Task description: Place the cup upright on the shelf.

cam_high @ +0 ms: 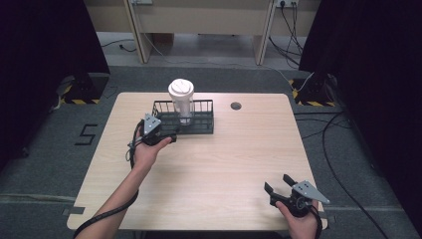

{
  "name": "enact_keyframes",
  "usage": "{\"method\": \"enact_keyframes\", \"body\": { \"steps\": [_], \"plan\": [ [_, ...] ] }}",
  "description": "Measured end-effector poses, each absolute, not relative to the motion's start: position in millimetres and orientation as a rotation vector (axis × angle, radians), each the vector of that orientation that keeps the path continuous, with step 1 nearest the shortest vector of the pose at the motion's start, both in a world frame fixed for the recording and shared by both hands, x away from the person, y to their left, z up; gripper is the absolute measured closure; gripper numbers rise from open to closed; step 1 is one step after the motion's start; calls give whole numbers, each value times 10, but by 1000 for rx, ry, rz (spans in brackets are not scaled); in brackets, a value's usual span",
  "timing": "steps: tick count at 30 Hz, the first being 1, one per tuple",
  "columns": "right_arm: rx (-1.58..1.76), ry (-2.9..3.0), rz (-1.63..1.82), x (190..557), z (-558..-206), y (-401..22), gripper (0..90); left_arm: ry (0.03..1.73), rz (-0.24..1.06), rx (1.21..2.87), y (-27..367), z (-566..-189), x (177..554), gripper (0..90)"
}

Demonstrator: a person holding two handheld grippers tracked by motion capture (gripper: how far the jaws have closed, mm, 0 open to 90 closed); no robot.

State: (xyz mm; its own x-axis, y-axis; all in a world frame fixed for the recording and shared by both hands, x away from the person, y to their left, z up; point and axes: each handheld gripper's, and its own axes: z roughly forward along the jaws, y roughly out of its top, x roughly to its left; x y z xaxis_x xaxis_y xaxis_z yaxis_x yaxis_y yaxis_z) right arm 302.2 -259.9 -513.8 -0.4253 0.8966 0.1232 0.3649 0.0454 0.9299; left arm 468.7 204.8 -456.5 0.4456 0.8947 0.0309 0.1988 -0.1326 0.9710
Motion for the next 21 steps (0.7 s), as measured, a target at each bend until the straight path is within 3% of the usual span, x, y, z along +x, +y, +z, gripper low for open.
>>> {"method": "enact_keyframes", "body": {
  "steps": [21],
  "plan": [
    [1270,1820,1375,3022,-5139,-2601,182,937,802,1612,2316,-4495,4185,148]
  ]
}}
